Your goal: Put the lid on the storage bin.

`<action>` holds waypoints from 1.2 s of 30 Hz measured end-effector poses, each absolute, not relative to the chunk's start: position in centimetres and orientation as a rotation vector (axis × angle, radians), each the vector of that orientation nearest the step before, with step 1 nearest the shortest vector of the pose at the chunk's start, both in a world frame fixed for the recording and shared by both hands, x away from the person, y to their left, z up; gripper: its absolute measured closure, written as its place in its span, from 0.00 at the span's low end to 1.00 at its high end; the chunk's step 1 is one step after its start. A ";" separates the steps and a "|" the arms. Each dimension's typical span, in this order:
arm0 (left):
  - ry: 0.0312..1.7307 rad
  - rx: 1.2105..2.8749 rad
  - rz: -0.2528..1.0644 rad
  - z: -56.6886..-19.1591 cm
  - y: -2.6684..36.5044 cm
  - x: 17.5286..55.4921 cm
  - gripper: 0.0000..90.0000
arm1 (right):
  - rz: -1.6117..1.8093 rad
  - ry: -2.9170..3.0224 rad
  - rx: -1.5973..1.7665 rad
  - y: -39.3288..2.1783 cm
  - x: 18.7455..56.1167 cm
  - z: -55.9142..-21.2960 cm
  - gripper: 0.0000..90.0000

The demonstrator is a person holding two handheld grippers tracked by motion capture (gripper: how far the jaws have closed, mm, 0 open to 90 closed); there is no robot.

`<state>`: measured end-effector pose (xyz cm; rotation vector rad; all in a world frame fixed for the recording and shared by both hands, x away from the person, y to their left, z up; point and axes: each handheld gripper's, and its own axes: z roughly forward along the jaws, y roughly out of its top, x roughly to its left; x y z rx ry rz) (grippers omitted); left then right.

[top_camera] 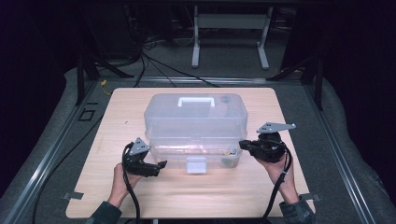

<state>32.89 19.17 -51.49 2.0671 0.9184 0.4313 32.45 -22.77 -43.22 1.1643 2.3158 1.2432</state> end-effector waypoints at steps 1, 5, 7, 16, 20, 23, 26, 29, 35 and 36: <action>0.923 2.069 0.426 -51.5 19.2 32.9 0.12 | 1.239 2.316 1.168 -22.8 32.4 -43.3 0.96; 0.938 2.074 0.417 -51.6 18.9 32.9 0.10 | 1.219 2.327 1.162 -22.7 32.0 -43.8 0.94; 0.943 2.067 0.418 -51.6 18.9 32.8 0.10 | 1.204 2.339 1.163 -22.7 31.9 -44.0 0.94; 0.968 2.084 0.384 -51.7 18.9 32.8 0.09 | 1.153 2.398 1.196 -22.4 32.1 -45.8 0.93; 0.981 2.080 0.382 -51.8 19.1 32.6 0.07 | 1.161 2.433 1.210 -22.5 32.2 -46.6 0.93; 0.991 2.075 0.391 -51.7 19.3 32.2 0.07 | 1.079 2.434 1.235 -22.6 32.0 -46.9 0.93; 1.003 2.068 0.394 -51.7 19.8 31.8 0.07 | 1.081 2.431 1.245 -23.0 31.9 -47.3 0.92; 1.015 2.078 0.398 -52.0 20.4 31.4 0.06 | 1.088 2.430 1.255 -23.4 31.7 -47.6 0.88; 1.115 2.144 0.390 -53.2 21.8 31.6 0.00 | 0.925 2.337 1.354 -24.5 31.8 -49.4 0.51; 1.133 2.142 0.386 -53.5 22.1 31.9 0.00 | 1.059 2.377 1.342 -25.0 32.2 -50.2 0.42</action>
